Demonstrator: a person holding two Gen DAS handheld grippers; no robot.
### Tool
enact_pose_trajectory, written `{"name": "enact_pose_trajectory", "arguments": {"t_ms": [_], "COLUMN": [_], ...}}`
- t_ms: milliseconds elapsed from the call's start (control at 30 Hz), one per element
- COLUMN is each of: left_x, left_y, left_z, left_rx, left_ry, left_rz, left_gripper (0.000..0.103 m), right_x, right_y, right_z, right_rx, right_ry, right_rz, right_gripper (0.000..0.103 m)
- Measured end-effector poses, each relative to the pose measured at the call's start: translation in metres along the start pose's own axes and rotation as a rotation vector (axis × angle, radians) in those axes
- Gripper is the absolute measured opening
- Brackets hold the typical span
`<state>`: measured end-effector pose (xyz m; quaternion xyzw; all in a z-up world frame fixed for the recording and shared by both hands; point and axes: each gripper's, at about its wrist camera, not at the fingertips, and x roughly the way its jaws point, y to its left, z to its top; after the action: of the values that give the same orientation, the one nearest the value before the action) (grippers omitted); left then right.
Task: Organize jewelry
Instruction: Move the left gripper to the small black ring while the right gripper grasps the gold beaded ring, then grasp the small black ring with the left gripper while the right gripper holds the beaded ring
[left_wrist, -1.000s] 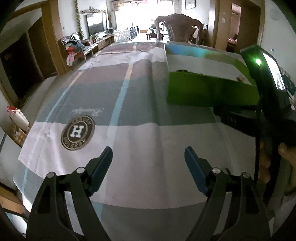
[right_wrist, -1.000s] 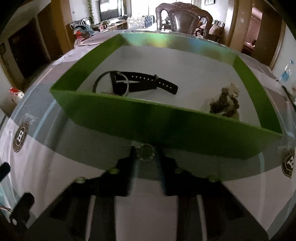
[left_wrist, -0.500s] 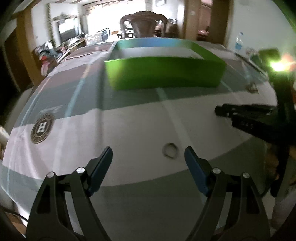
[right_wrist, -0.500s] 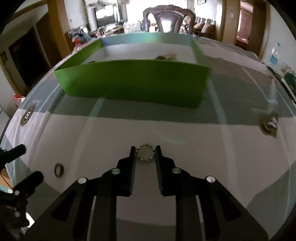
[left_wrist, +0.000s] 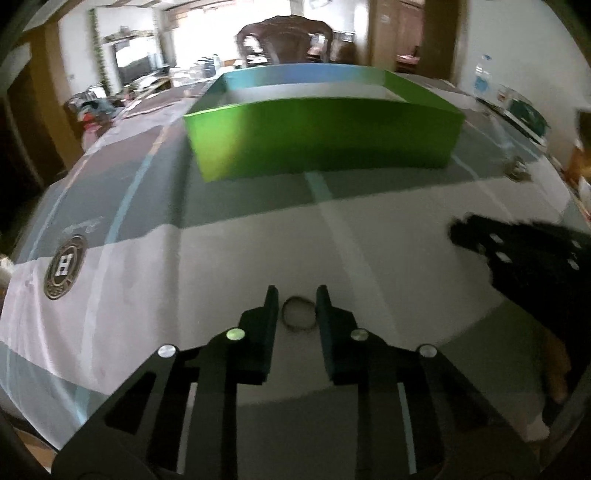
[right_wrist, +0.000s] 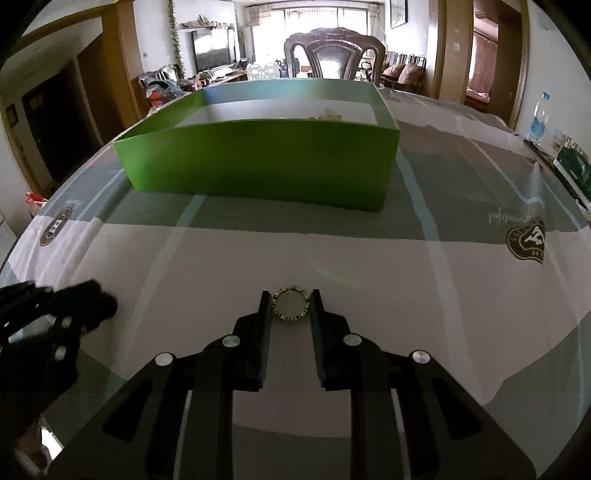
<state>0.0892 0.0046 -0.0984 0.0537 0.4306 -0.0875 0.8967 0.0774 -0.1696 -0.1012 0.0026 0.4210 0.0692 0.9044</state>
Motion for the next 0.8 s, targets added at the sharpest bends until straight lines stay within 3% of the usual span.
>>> {"name": "enact_pose_trajectory", "arguments": {"t_ms": [100,167,233,300,333,600,800], "left_x": [0.002,-0.004,-0.012,-0.013,-0.012,-0.007,0.0], "left_y": [0.013,0.015,0.014,0.012,0.011,0.01,0.01], "left_z": [0.005,0.003,-0.003,-0.005,-0.007,-0.009,-0.001], "left_rx": [-0.064,-0.064,-0.033,-0.02,-0.014,-0.013,-0.019], "left_ry": [0.015,0.01,-0.014,-0.008,-0.003,0.004,-0.007], "left_rz": [-0.019,-0.03,0.002,-0.006,-0.01,-0.021,-0.004], "left_gripper": [0.027,0.048,0.05,0.05,0.05,0.016,0.015], "right_x": [-0.001,-0.002,-0.002,-0.002,-0.002,-0.003,-0.003], "right_y": [0.001,0.001,0.002,0.001,0.001,-0.001,-0.002], "right_z": [-0.002,-0.003,-0.003,-0.003,-0.003,-0.003,-0.002], "right_rx": [-0.007,-0.015,-0.014,-0.009,-0.005,0.006,0.01], "right_ry": [-0.002,-0.004,-0.003,-0.002,-0.002,-0.004,-0.005], "right_rz": [-0.009,-0.018,-0.015,-0.005,-0.004,0.01,0.014], "right_gripper": [0.021,0.021,0.026,0.038,0.039,0.039,0.039]}}
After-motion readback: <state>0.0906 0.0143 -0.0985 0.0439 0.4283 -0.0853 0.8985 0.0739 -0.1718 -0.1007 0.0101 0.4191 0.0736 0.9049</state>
